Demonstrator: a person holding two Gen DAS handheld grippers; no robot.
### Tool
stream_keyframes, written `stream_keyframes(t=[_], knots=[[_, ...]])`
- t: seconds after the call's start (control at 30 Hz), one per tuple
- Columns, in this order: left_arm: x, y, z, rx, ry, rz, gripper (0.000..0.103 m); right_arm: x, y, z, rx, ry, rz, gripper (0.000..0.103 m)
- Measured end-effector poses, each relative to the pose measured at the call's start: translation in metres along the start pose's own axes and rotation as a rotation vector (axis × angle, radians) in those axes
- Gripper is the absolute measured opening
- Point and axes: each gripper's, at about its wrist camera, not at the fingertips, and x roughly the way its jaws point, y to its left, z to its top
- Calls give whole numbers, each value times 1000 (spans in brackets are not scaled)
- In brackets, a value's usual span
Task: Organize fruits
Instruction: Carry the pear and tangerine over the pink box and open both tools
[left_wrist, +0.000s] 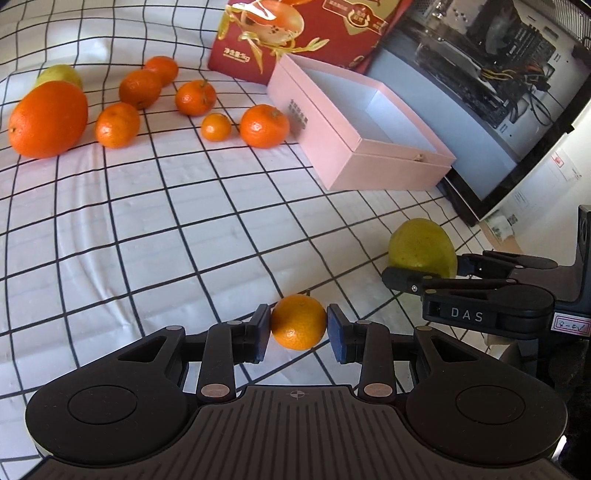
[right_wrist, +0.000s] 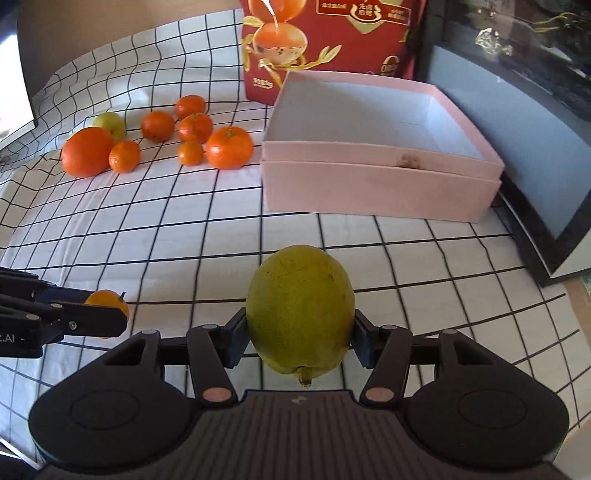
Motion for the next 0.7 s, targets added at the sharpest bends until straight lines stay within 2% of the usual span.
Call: stream_keyframes(t=[0.53,0.7], knots=[[-2,6,0,-30,-8,31,38,4,-6,8,-1,-17,16,57],[-2,1,25,-25,-42,6,38,1,-13,11,42,-31,31,57]])
